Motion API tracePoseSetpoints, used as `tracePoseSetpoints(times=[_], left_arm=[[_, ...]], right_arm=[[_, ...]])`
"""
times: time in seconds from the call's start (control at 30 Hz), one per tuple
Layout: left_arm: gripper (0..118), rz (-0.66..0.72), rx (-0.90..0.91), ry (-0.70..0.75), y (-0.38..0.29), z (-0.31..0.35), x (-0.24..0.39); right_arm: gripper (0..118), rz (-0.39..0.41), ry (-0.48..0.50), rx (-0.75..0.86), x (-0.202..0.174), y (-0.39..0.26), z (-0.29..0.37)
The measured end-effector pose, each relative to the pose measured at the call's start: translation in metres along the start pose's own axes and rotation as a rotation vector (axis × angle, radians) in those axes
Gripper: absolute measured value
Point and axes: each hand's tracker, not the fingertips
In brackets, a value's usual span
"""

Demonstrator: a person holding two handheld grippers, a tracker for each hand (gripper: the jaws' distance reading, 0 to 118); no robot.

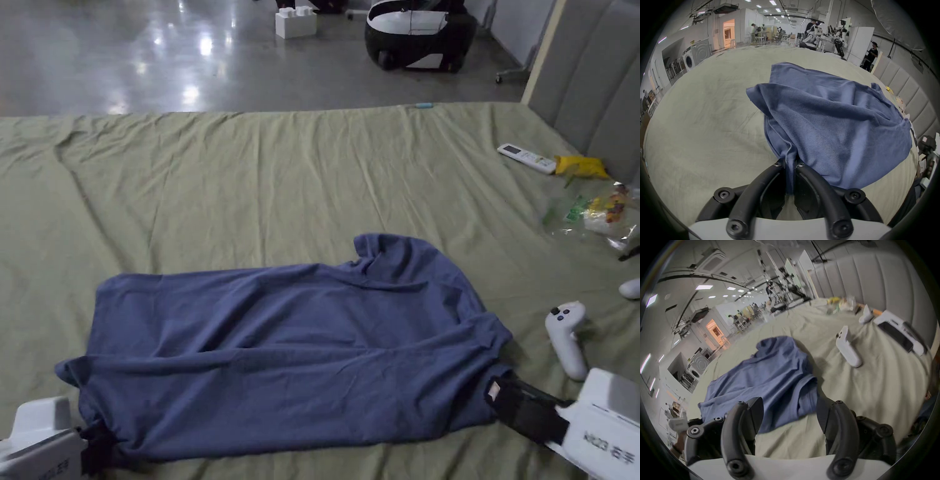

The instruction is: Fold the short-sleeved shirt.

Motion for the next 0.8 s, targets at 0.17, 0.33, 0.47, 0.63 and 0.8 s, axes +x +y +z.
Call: tracePoseSetpoints(times=[0.17,0.33,0.47,0.63,0.8], left_arm=[[9,0.014,-0.001,-0.012,0.001,0.001,-0.001],[9,0.04,-0.05,0.003,0.01,0.003,0.0],[8,0.09,0.123,0.013,0.023,0.05,-0.002],[8,0.186,0.235,-0.085,0.03,0.117,-0.015],[8,0.137,0.247,-0.073,-0.004,0.169,-0.022]], right_arm=[[43,0.145,-0.143,-0.129,0.005,0.001,-0.075],[11,0.285,-0.174,-0.09,-0.026,0.001,-0.067],[10,0.287,-0.175,0.061,-0.045,0.017,-0.031],[10,0.215,-0.122,0.142,-0.055,0.038,0.029],[11,0.217,-0.135,0.166,-0.049,0.015,0.085]])
